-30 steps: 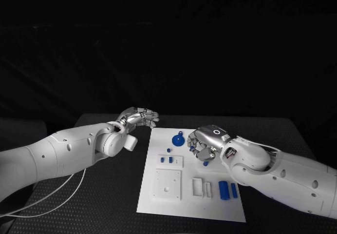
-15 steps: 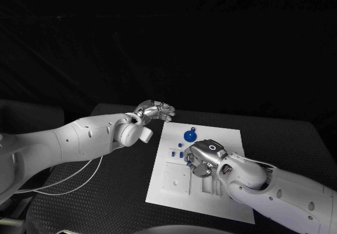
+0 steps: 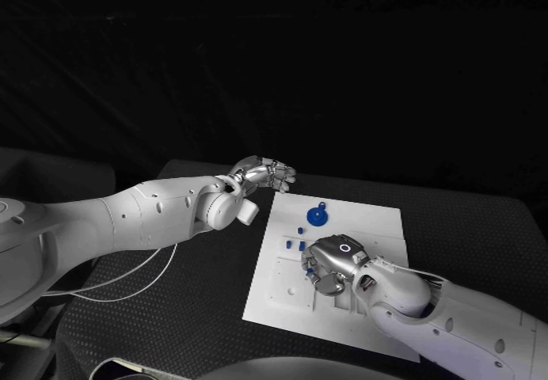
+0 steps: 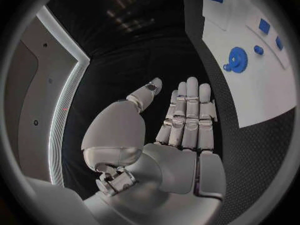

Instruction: Assemble the parts on the task board

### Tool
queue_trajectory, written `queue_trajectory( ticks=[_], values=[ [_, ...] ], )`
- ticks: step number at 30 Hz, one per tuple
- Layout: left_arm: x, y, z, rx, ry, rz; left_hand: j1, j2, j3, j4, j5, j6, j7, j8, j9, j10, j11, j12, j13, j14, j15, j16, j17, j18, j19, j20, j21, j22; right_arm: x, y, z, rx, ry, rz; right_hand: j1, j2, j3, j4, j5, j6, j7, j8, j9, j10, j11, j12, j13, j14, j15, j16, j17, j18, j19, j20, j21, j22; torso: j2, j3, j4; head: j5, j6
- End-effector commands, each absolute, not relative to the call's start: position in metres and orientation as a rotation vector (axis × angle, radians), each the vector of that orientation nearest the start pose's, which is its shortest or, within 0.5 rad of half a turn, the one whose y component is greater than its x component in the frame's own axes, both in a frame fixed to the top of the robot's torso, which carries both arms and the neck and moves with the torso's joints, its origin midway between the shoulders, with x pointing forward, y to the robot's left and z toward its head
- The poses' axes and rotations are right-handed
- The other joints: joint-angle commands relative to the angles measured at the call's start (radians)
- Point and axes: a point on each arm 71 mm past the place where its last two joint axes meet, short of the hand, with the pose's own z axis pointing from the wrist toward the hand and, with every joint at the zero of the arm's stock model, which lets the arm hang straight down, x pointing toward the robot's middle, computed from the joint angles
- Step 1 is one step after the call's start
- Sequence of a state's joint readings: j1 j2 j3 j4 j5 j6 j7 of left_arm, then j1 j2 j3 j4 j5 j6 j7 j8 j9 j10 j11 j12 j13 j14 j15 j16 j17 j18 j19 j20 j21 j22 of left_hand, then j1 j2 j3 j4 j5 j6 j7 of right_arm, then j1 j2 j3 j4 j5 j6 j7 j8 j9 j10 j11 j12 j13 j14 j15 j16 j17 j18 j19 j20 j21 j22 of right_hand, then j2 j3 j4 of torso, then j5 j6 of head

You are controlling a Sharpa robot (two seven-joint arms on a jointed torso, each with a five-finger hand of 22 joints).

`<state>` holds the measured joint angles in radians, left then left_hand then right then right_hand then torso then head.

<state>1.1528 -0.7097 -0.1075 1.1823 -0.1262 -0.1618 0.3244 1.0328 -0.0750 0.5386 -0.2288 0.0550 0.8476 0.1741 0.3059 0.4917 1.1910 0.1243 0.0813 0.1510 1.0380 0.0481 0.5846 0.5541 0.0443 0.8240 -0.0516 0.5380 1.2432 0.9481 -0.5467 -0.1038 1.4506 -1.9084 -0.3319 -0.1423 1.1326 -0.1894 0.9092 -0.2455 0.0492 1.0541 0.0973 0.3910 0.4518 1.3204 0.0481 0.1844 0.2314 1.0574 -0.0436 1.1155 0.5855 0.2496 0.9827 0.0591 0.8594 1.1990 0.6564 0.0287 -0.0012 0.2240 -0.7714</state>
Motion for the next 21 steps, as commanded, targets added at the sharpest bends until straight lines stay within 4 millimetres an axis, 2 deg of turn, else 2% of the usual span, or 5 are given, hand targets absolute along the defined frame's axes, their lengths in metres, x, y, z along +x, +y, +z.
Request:
queue_trajectory(
  ticks=[1,7,21],
  values=[
    [0.5243,0.2345,-0.2482,-1.067,1.607,-1.379,-0.011,0.001,0.0,0.005,0.0,-0.008,0.001,-0.002,0.001,-0.006,0.001,0.001,-0.001,0.007,0.0,-0.004,0.001,0.011,0.01,0.0,-0.006,0.002,0.3985,-0.06,-0.3111,-0.661,1.666,0.723,0.01,0.002,0.003,0.001,0.003,0.005,0.001,0.003,0.001,0.006,0.003,-0.004,0.0,-0.001,-0.006,-0.003,-0.002,0.012,0.004,-0.001,0.004,0.001,0.0,0.0003,-0.0011,0.007,-0.005],
    [0.5243,0.234,-0.2485,-1.067,1.61,-1.38,-0.011,0.001,0.0,0.006,0.0,-0.008,0.001,-0.002,0.001,-0.006,0.001,0.001,-0.001,0.007,0.0,-0.004,0.002,0.011,0.01,0.0,-0.007,0.002,0.3969,-0.0602,-0.3157,-0.658,1.673,0.724,0.01,0.002,0.003,0.0,0.003,0.005,0.001,0.003,0.001,0.007,0.003,-0.004,0.0,0.0,-0.006,-0.004,-0.002,0.012,0.005,-0.001,0.004,0.001,0.001,0.0001,-0.0007,0.015,-0.01],
    [0.5242,0.2346,-0.2485,-1.068,1.611,-1.38,-0.012,0.002,0.0,0.007,0.0,-0.008,0.001,-0.001,0.002,-0.007,0.001,0.001,-0.002,0.008,0.0,-0.006,0.003,0.01,0.01,0.0,-0.008,0.002,0.3956,-0.0583,-0.3177,-0.656,1.678,0.729,0.01,0.003,0.003,0.0,0.002,0.005,0.001,0.002,0.002,0.007,0.003,-0.005,0.001,0.0,-0.006,-0.004,-0.003,0.012,0.006,-0.002,0.005,0.002,0.0,-0.0005,-0.0009,0.017,-0.009]
  ],
)
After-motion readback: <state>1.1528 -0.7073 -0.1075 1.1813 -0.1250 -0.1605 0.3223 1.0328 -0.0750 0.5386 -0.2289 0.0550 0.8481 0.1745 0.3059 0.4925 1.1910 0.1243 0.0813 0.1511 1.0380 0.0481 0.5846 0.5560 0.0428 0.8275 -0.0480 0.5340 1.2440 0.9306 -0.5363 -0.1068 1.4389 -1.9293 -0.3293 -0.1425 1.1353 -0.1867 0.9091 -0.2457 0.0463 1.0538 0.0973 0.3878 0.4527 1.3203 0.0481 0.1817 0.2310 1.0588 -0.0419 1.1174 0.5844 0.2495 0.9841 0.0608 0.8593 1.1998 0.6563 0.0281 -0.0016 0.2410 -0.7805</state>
